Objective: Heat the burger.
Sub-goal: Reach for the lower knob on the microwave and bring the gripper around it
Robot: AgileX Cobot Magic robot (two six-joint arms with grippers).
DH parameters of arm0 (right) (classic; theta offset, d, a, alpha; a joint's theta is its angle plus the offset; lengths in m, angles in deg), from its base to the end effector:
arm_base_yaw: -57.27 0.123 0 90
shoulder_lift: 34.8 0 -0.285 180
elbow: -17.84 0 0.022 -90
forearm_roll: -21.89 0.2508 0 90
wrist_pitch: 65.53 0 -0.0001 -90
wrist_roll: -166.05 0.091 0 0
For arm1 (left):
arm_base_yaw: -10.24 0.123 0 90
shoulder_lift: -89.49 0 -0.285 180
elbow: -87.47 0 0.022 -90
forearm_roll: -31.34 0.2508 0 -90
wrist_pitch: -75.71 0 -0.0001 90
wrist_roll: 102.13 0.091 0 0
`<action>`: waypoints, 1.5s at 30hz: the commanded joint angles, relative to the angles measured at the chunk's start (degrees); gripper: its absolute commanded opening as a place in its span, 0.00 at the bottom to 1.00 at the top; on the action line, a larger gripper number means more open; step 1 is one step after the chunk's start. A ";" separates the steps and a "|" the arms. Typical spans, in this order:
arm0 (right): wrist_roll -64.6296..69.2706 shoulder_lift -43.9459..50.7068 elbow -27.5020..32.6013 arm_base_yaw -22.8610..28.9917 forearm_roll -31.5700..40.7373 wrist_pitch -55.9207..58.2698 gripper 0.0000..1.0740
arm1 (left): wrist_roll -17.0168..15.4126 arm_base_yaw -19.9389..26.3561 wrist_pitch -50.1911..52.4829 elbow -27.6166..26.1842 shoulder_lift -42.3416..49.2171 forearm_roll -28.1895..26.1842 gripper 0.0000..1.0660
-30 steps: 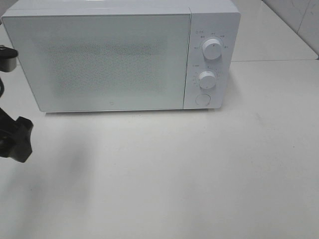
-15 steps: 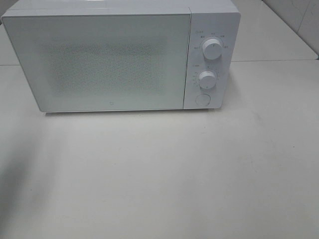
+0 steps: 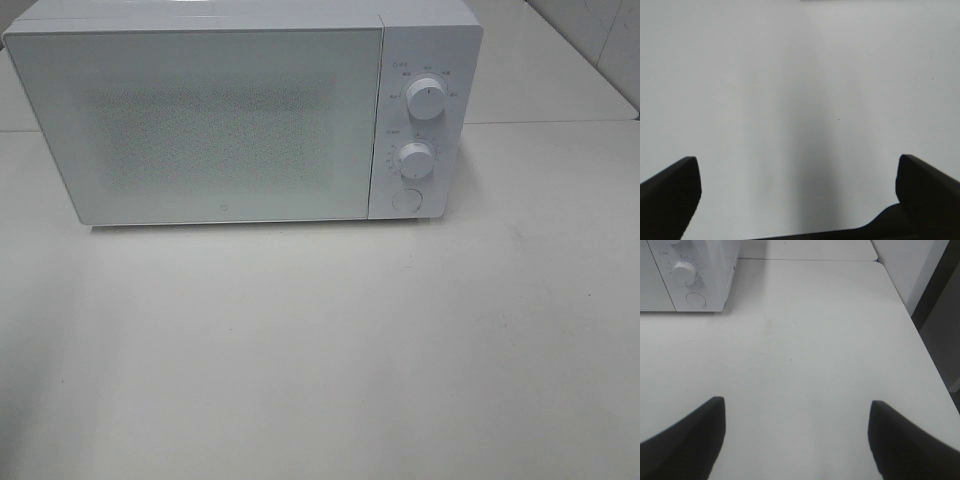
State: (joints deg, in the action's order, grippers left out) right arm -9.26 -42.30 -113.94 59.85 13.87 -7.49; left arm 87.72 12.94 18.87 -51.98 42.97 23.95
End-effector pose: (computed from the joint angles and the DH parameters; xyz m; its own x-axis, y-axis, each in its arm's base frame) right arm -0.0044 -0.0110 0.2835 -0.3980 -0.0106 -0.9173 0.0667 0.9970 -0.0404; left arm 0.1071 -0.0048 0.2916 -0.7991 0.0628 -0.5979 0.0980 0.9948 -0.0266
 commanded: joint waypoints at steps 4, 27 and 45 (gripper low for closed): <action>-0.06 1.43 0.17 -0.46 -0.06 -0.34 0.71 | 0.17 0.29 0.86 5.61 12.32 0.23 0.92; -0.06 1.43 0.17 -0.46 -0.06 -0.34 0.71 | -0.46 0.29 -2.92 8.08 35.64 0.97 0.92; -0.11 0.92 0.17 -0.46 -0.06 -0.34 0.71 | -0.52 0.29 -2.92 8.14 40.39 1.60 0.92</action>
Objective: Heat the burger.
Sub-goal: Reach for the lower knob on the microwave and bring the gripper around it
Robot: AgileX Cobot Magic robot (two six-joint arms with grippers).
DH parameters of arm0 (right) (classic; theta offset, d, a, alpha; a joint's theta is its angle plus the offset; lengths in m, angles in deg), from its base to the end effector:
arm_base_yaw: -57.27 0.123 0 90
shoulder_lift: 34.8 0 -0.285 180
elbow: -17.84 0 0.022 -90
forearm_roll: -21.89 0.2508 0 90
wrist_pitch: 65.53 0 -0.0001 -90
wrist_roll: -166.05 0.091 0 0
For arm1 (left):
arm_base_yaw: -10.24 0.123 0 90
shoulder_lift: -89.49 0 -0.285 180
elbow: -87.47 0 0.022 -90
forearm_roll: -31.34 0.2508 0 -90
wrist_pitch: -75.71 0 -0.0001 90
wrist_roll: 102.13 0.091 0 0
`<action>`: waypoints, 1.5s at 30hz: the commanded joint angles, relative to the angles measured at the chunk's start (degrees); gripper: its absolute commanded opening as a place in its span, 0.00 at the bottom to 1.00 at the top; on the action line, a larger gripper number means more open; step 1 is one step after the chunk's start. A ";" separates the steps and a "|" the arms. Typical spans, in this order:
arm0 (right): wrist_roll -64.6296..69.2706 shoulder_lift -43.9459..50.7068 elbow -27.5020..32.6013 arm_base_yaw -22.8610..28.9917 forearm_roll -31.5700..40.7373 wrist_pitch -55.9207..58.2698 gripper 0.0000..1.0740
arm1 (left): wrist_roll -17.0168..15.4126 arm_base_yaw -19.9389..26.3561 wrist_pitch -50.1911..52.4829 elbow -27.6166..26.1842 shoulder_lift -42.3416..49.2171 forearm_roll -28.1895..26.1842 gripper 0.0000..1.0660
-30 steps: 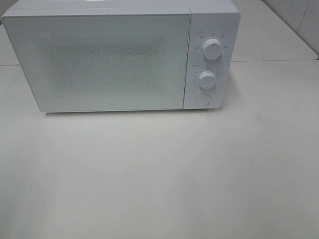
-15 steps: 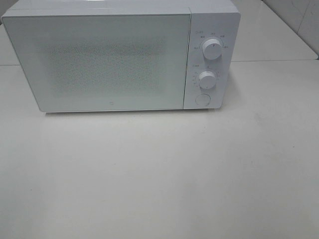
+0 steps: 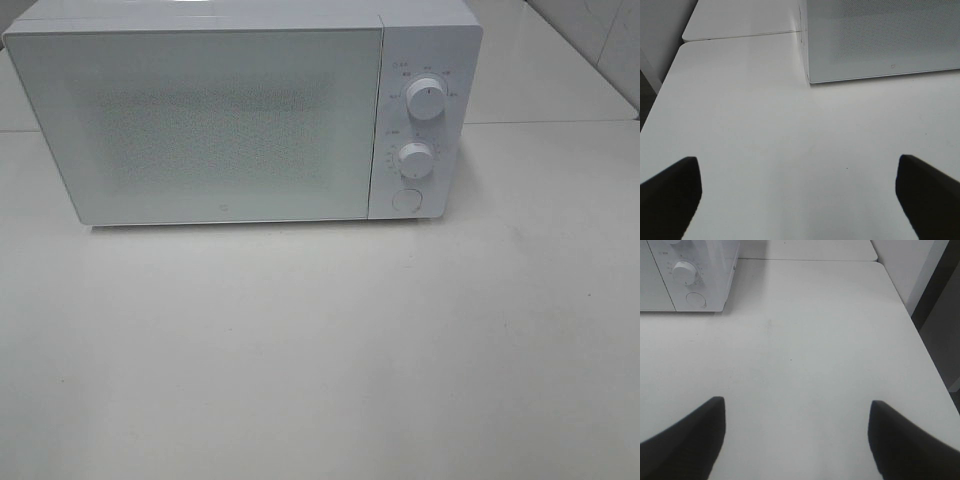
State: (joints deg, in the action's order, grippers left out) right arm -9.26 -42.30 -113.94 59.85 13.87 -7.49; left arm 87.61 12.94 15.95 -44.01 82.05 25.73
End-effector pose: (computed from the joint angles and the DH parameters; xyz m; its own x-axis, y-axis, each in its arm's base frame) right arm -0.0044 -0.0110 0.2835 -0.3980 -0.0106 -0.9173 0.0667 0.9970 -0.0404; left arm -0.0050 -0.0079 0.2793 -0.4250 0.0999 -0.8997 0.0808 0.9941 0.0722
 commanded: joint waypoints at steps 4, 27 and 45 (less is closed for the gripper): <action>-0.11 0.92 0.17 -0.46 -0.06 -0.34 0.71 | -0.40 0.29 0.00 0.17 1.32 -0.17 0.92; 0.06 0.97 0.17 -0.46 -0.11 -0.34 0.71 | -0.40 0.29 0.00 0.17 1.32 -0.17 0.92; -0.06 -15.47 -3.61 -0.46 0.40 -13.41 0.71 | -0.40 0.29 0.00 0.17 1.32 -0.17 0.92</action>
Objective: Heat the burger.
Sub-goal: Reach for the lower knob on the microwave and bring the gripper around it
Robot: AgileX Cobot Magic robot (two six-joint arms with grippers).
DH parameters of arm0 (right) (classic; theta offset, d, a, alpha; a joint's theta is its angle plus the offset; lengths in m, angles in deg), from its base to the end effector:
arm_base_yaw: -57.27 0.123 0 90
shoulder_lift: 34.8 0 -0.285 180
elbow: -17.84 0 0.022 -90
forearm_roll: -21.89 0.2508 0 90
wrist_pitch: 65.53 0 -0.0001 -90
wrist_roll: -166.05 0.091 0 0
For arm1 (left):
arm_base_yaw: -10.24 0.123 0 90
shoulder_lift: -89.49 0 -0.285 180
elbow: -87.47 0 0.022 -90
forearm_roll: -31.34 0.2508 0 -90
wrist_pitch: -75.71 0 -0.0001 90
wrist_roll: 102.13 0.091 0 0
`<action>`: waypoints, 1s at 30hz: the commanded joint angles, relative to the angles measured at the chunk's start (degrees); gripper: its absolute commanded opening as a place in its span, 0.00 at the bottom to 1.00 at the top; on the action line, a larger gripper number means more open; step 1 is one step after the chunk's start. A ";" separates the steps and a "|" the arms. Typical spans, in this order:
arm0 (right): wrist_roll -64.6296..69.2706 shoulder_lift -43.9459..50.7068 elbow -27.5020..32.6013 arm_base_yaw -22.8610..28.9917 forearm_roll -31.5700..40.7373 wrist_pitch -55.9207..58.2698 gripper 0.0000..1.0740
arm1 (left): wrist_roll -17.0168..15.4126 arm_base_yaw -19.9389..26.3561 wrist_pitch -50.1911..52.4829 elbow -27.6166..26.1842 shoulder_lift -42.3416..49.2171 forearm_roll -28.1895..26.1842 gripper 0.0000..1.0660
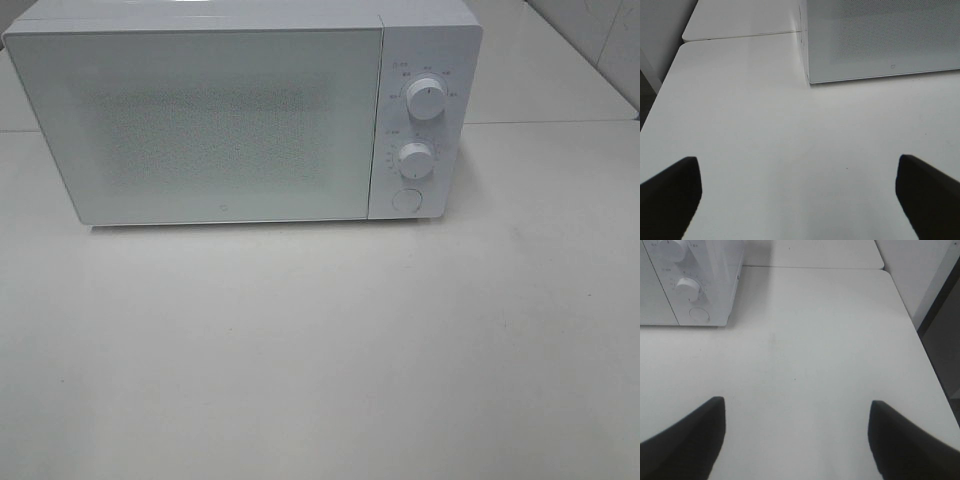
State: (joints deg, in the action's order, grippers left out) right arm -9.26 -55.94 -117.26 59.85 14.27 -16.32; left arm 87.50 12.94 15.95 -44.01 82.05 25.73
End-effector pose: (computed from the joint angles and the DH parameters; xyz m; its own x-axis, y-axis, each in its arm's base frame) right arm 0.0368 -0.0075 0.3094 -0.4224 -0.0243 -0.9061 0.0439 0.9979 -0.0472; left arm -0.0050 -0.0079 0.2793 -0.4251 0.0980 -0.8998 0.0800 0.9943 0.0705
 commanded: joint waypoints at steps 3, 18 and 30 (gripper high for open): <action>-0.06 -4.58 -0.29 -0.46 0.11 -10.20 0.71 | -0.29 0.29 0.00 0.17 1.32 -0.17 0.92; -0.06 -19.82 -0.29 -0.46 -0.23 -28.82 0.71 | -0.29 0.29 0.00 0.17 1.32 -0.17 0.92; -0.06 -35.75 -0.29 -0.46 -0.34 -44.12 0.71 | -0.29 0.29 0.00 0.17 1.32 -0.17 0.92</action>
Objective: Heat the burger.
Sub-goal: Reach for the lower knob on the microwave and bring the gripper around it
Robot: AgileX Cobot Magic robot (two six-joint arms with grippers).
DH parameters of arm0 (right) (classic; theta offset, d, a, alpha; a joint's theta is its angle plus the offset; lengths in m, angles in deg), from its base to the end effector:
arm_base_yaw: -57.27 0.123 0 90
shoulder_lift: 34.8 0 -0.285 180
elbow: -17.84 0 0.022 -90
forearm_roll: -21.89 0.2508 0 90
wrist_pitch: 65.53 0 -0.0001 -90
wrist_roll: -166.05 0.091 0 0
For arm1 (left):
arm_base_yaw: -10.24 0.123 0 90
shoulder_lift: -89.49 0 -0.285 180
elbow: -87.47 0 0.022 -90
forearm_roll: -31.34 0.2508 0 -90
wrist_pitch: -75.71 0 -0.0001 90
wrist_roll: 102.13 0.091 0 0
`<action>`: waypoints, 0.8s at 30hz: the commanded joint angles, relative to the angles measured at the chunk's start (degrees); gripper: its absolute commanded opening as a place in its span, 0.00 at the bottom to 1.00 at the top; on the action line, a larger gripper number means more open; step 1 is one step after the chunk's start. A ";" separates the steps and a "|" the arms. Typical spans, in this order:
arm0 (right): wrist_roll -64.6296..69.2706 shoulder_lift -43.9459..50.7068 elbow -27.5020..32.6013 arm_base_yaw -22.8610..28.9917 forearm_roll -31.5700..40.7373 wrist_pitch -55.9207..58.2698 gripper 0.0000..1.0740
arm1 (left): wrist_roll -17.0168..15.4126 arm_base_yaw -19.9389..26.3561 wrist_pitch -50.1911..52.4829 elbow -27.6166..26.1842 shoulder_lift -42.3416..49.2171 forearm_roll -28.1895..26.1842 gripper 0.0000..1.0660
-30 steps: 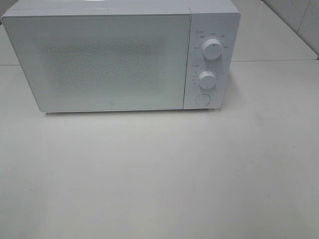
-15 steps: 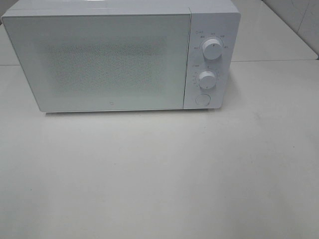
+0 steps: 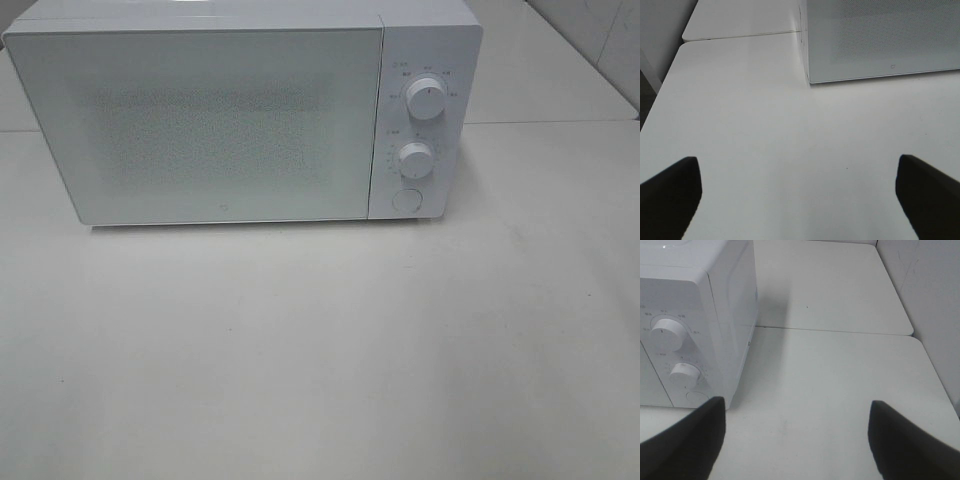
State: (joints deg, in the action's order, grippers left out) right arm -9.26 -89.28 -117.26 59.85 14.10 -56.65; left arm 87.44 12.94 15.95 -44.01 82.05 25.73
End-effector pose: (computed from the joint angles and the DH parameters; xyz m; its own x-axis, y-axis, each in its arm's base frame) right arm 0.1718 0.0058 0.3073 -0.3099 -0.0665 -0.9484 -0.0415 0.9975 -0.0564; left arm -0.0050 -0.0079 0.2793 -0.4252 0.0970 -0.8999 0.0796 0.9944 0.0696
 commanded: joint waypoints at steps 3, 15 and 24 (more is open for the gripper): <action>-0.06 -5.44 -0.29 -0.46 -0.11 -6.82 0.71 | -0.23 0.29 0.00 0.17 1.32 -0.17 0.92; -3.95 -19.48 7.22 -0.29 3.55 -33.23 0.71 | -0.23 0.29 0.00 0.17 1.32 -0.17 0.92; -20.74 -26.36 7.79 6.76 17.88 -42.40 0.71 | -0.23 0.29 0.00 0.17 1.32 -0.17 0.92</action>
State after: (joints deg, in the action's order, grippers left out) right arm -25.53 -114.72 -109.58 64.84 28.43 -95.67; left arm 87.44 12.94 15.95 -44.01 82.05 25.73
